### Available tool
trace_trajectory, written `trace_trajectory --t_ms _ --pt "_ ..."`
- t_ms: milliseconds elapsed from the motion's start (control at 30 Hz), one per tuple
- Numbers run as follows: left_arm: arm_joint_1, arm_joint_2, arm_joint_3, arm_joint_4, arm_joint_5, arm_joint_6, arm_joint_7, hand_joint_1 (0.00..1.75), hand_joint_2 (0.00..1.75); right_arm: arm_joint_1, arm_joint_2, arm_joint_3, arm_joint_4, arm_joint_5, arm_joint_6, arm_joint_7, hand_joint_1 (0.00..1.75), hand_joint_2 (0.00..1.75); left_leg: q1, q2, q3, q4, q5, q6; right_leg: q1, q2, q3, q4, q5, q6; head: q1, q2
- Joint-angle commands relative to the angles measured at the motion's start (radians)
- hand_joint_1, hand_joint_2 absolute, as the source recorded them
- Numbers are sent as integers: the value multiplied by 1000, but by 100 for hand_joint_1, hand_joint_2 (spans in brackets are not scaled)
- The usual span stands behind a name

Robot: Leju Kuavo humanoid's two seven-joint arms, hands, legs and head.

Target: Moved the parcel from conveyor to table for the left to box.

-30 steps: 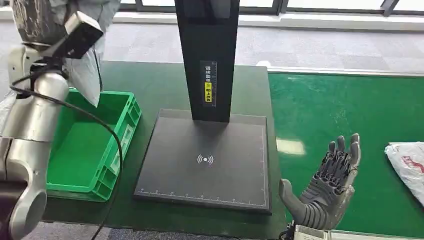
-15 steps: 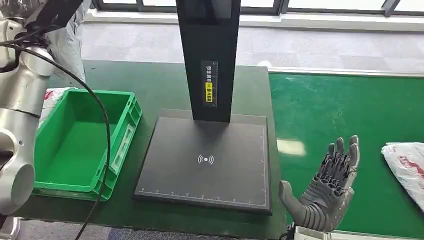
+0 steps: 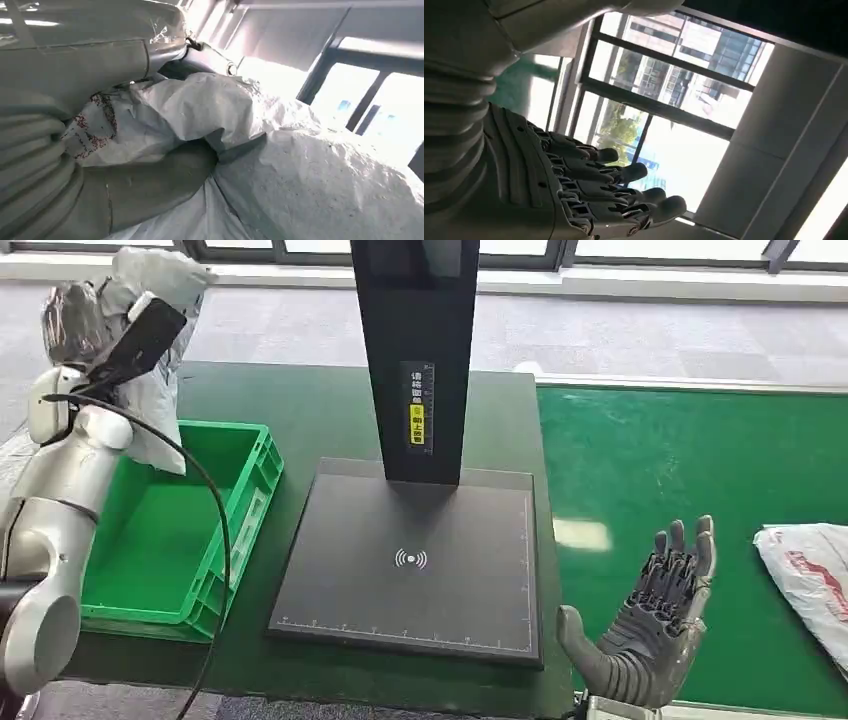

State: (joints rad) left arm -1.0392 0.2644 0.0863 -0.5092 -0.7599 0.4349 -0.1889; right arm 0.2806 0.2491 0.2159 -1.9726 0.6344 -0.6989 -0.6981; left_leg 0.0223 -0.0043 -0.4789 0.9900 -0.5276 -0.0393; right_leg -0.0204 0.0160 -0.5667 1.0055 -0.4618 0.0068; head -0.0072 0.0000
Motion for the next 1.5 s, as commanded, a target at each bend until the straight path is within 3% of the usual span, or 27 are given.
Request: trace_trajectory --t_ms 33,133,333,800,833,867,1033,1200,1267,1300,1333,1500 --pt "97 29 157 108 31 5 -23 175 175 -30 -33 23 70 -9 1 0 0 175 0 3 2 -2 0 2 1 1 1 -2 1 -1 0 0" --pt "178 46 201 90 45 5 -49 175 175 -32 -32 25 79 -8 1 0 0 175 0 3 1 -3 0 2 0 1 1 -2 1 -1 0 0" --pt "230 54 229 76 58 -5 -79 175 175 -18 -30 22 75 -4 1 0 0 175 0 1 0 -3 1 2 1 0 0 -3 1 -1 0 0" --pt "247 45 232 58 54 -19 -102 175 175 -12 -26 22 70 -1 1 0 0 175 1 3 1 -4 1 2 1 1 0 -4 1 -2 0 0" --pt "262 31 238 2 37 25 -120 0 0 -16 -26 26 83 -1 1 0 0 175 0 2 0 -4 1 2 1 0 0 -4 1 -2 0 0" --pt "373 -28 269 -192 106 2 -186 0 0 -27 -16 10 96 8 1 0 0 175 0 1 -1 -3 1 2 1 -1 -1 -3 1 -1 0 0" --pt "480 -87 271 -335 155 10 -191 0 0 -16 -12 4 94 17 1 0 0 175 -1 -2 -1 -3 1 2 0 -3 0 -4 0 -1 0 0" --pt "497 -99 277 -366 176 14 -192 0 0 -15 -11 2 97 21 1 0 0 175 0 -1 -2 -1 1 2 1 -2 -1 -3 1 -1 0 0" --pt "559 -149 285 -457 247 1 -210 0 0 -18 -11 2 116 33 1 0 0 175 0 0 -1 -2 1 2 0 -2 -1 -3 0 -1 0 0" --pt "635 -213 305 -572 367 -22 -287 0 0 -22 -4 -5 155 46 1 0 0 175 0 -1 -1 -3 1 2 0 -3 0 -4 1 -1 0 0" --pt "711 -243 269 -654 384 3 -282 0 0 -34 -1 -9 167 46 1 0 0 175 0 -1 0 -5 2 3 0 -3 0 -5 1 -1 0 0" --pt "727 -242 249 -673 393 16 -272 0 0 -36 -1 -10 169 45 1 0 0 175 -1 0 0 -3 0 4 0 -3 1 -5 1 0 0 0"
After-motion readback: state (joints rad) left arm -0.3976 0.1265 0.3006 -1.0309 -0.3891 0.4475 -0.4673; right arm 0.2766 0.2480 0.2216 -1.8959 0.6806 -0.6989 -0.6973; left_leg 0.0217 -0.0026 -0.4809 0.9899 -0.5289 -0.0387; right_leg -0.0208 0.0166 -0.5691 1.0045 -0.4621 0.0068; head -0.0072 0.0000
